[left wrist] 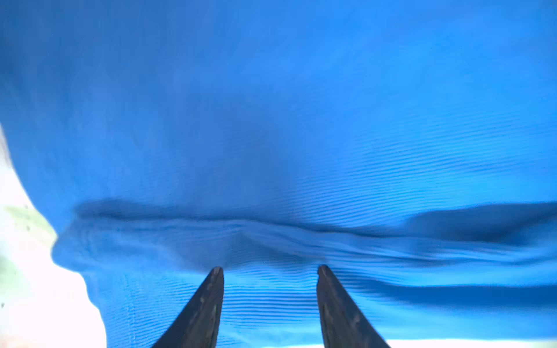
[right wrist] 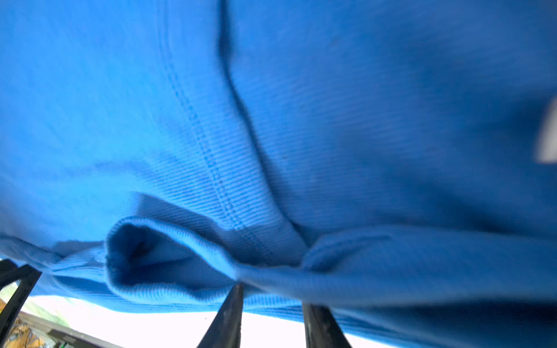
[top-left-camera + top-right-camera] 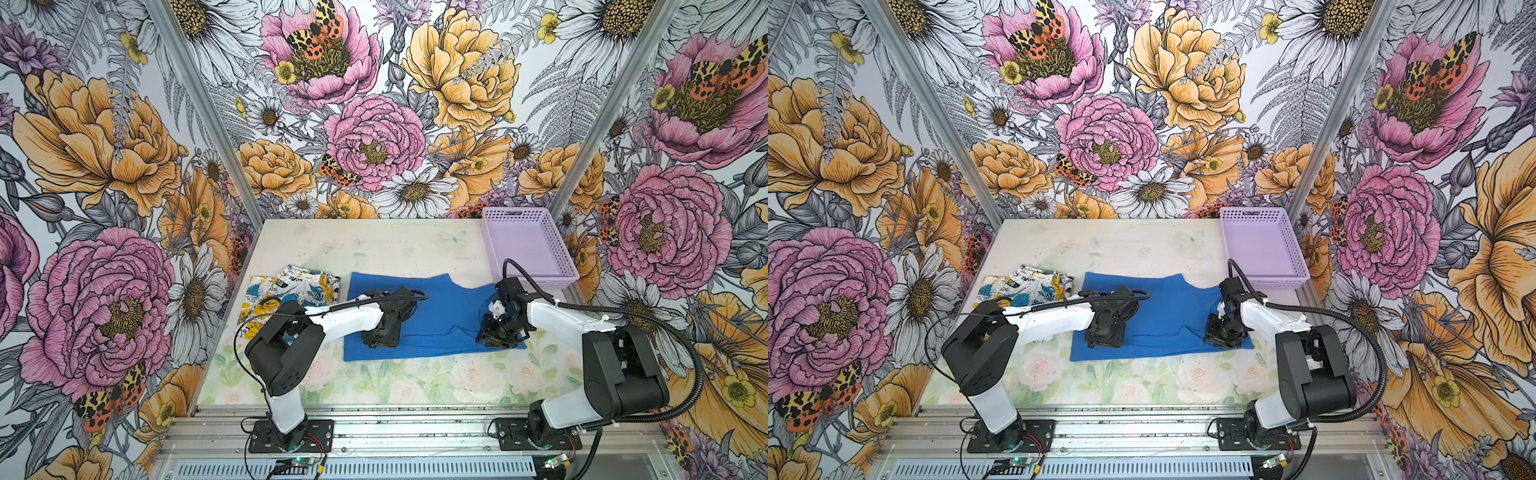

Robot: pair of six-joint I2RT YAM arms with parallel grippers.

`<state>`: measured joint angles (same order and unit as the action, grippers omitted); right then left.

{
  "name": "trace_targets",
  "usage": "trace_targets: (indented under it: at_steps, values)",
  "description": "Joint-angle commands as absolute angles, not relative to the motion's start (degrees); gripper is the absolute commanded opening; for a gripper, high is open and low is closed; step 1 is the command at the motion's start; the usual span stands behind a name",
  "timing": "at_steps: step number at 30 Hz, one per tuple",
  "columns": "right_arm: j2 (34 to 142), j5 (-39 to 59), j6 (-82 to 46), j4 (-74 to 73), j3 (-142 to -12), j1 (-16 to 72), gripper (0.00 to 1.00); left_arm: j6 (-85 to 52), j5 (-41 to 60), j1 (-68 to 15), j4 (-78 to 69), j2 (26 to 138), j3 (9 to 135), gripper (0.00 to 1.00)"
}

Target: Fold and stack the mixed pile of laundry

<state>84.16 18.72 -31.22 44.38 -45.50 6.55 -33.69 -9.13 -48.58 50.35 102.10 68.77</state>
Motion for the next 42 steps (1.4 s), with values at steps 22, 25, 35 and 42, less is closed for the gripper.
trace_targets:
  at_steps: [22, 25, 35, 42]
  values:
    - [80.8, 13.4, -27.3, 54.7, -49.5, -9.6, 0.42, -18.2, 7.7, -59.2, 44.3, 120.8, 97.9, 0.53]
    - [81.0, 13.6, -27.7, 54.5, -49.4, -10.0, 0.42, -18.3, 7.3, -59.6, 44.0, 122.7, 99.1, 0.51]
    - [78.8, 17.2, -28.6, 54.0, -48.1, -9.1, 0.39, -18.8, 6.0, -58.5, 42.9, 126.4, 100.8, 0.30]
    - [77.9, 18.1, -29.2, 53.9, -47.3, -4.6, 0.37, -19.7, 4.2, -57.9, 42.1, 125.7, 100.9, 0.09]
